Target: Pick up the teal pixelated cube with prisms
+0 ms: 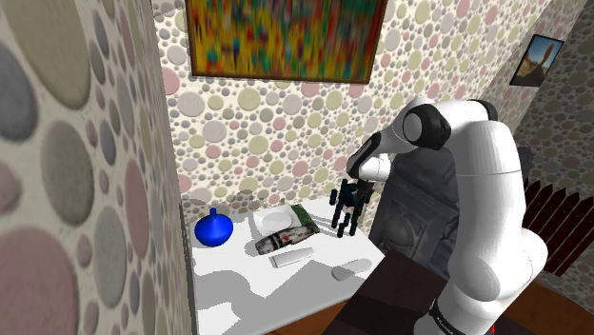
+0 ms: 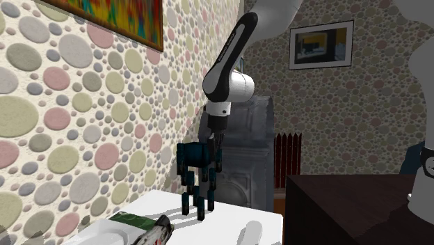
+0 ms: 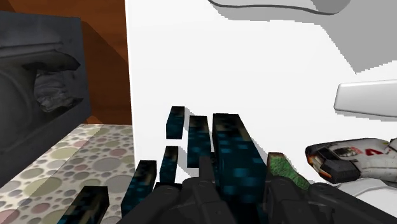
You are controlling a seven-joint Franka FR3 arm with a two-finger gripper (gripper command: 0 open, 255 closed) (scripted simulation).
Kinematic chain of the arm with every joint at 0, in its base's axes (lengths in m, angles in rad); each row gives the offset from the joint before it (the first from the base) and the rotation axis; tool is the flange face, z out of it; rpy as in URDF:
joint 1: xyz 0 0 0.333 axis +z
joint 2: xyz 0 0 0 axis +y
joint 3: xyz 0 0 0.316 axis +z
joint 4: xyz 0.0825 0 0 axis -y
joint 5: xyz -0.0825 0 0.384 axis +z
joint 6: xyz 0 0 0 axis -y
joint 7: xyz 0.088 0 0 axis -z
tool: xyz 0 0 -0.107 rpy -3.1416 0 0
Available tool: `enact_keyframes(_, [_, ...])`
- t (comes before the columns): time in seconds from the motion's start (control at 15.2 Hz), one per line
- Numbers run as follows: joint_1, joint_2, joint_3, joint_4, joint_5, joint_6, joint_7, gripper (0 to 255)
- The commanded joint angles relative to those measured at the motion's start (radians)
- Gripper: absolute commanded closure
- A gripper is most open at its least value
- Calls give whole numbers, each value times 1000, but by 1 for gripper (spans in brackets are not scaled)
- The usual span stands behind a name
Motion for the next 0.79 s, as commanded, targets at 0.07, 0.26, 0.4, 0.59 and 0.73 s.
enact_keyframes(0.07, [0, 1, 0, -1, 0, 0, 0, 255])
enact_keyframes(0.26, [0, 3, 0, 2, 0, 0, 1, 255])
enact_keyframes(0.4, [9, -20, -11, -2, -12, -19, 10, 255])
enact_keyframes(0.59, [21, -53, -27, -6, -31, -47, 23, 255])
enact_keyframes(0.73, [29, -75, -38, -8, -44, -67, 33, 255])
